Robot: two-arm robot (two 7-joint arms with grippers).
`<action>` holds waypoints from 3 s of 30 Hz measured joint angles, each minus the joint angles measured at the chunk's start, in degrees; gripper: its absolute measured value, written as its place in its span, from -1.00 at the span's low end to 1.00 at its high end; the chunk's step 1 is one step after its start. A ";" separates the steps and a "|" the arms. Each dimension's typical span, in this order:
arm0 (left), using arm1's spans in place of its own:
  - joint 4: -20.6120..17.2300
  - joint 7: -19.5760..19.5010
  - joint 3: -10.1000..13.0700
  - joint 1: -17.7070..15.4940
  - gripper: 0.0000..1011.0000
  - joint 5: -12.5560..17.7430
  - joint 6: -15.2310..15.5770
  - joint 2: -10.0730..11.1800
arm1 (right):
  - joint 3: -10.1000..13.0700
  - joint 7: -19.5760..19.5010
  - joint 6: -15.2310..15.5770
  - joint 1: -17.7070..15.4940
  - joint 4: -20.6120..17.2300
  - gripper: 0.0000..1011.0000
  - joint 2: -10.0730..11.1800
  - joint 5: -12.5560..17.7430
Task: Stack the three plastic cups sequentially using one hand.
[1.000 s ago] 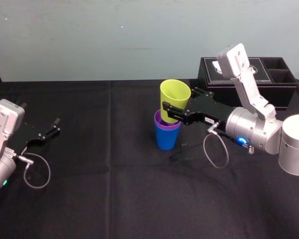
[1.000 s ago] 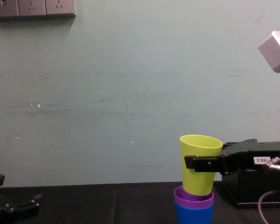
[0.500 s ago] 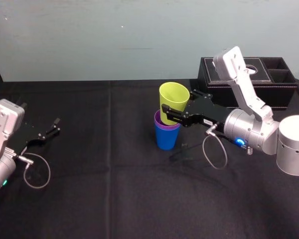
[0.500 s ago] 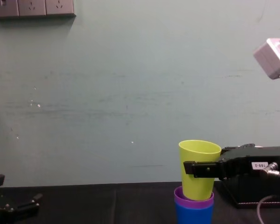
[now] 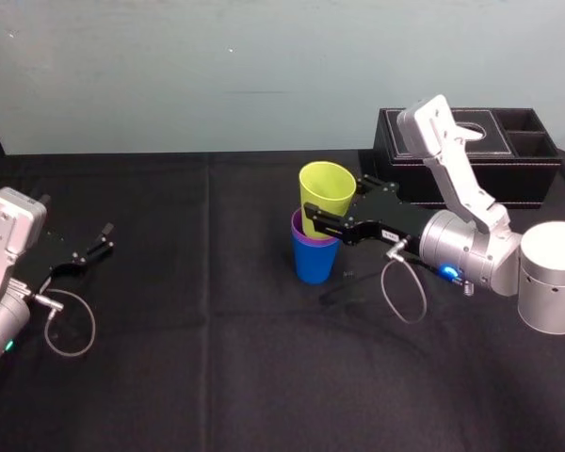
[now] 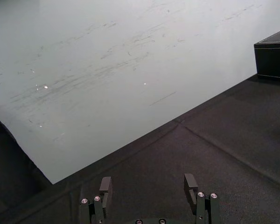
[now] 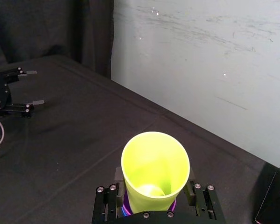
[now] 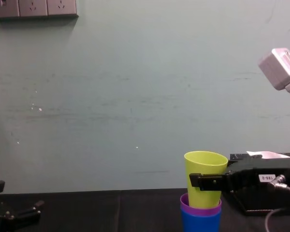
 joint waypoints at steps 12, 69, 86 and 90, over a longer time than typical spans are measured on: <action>0.00 0.00 0.00 0.00 1.00 0.00 0.00 0.00 | -0.14 0.21 -0.14 0.10 0.43 0.46 -0.15 -0.30; 0.00 0.00 0.00 0.00 1.00 0.00 0.00 0.00 | 9.39 -3.71 -7.51 -11.13 -5.51 0.98 4.04 -0.71; 0.00 0.00 0.00 0.00 1.00 0.00 0.00 0.00 | 13.30 -3.23 -10.28 -16.84 -3.68 0.98 4.89 0.02; 0.00 0.00 0.00 0.00 1.00 0.00 0.00 0.00 | 13.28 -3.21 -10.29 -16.75 -3.68 0.98 4.87 0.02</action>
